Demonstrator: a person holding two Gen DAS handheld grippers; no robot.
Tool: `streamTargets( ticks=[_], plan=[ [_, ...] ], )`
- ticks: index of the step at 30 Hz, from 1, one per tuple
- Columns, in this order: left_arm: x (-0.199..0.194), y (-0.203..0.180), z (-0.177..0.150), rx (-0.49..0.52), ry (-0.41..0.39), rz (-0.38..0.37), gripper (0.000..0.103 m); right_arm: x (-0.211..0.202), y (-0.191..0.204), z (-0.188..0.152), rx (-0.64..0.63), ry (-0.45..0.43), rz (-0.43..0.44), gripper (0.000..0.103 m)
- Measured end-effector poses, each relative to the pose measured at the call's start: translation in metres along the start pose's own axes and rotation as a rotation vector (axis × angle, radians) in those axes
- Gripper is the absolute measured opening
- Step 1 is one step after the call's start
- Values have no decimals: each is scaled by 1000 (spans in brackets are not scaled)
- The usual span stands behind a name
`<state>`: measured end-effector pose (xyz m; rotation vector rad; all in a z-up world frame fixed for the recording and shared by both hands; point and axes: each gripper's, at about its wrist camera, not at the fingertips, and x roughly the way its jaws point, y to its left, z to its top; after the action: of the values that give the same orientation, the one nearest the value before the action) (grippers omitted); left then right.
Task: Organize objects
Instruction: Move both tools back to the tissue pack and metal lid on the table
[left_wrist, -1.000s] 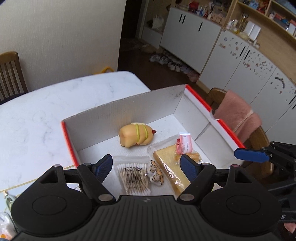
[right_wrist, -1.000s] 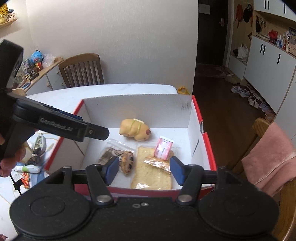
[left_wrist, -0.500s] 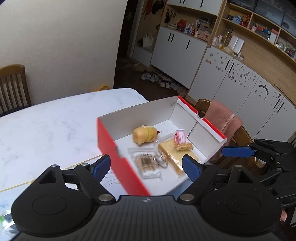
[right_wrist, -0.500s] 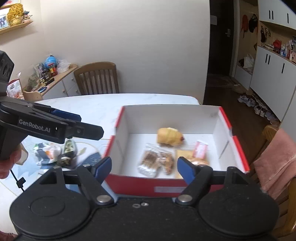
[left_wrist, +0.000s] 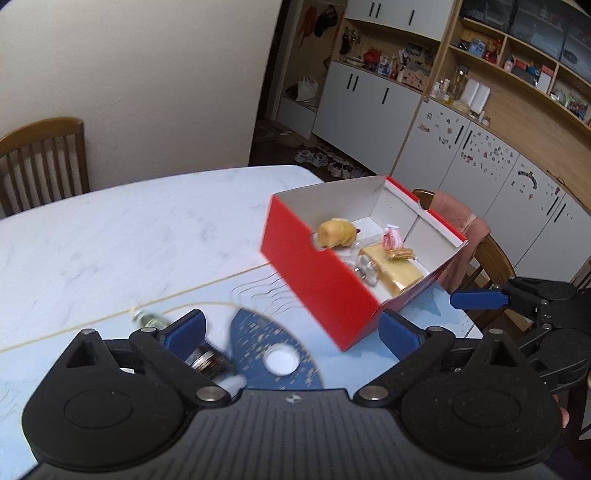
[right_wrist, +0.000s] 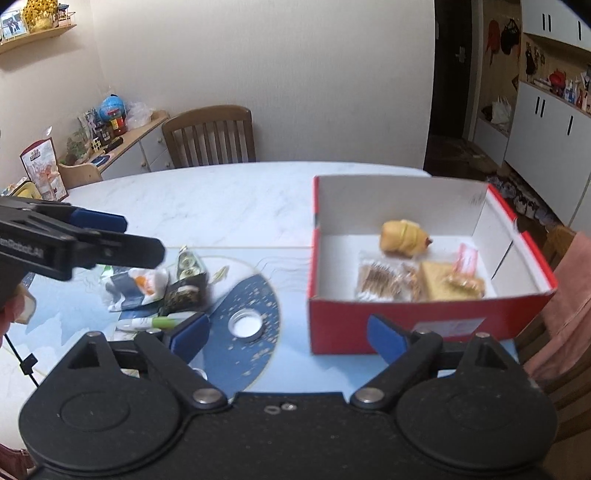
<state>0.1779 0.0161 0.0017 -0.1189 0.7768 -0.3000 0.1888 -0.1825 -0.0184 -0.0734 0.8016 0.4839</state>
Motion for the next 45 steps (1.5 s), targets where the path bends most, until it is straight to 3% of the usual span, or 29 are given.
streamTargets(
  ticks=[8,14,19,28,35,45],
  plan=[
    [-10,53,-34,-94,47,60,103,18,28,-16,35,27,-16,93],
    [-13,95,-57,-163,27,117,103,38,45,-22,57,38,-35,93],
    [-13,117,-71,-161,-3,170,103,56,55,-25,60,42,-53,93],
    [10,139,-89,19,-2,195,103,90,66,-29,59,68,-103,92],
    [31,146,-88,201,36,143,103,109,63,-29,88,96,-138,90],
    [62,162,-79,313,118,63,103,132,66,-25,99,113,-198,82]
  ],
)
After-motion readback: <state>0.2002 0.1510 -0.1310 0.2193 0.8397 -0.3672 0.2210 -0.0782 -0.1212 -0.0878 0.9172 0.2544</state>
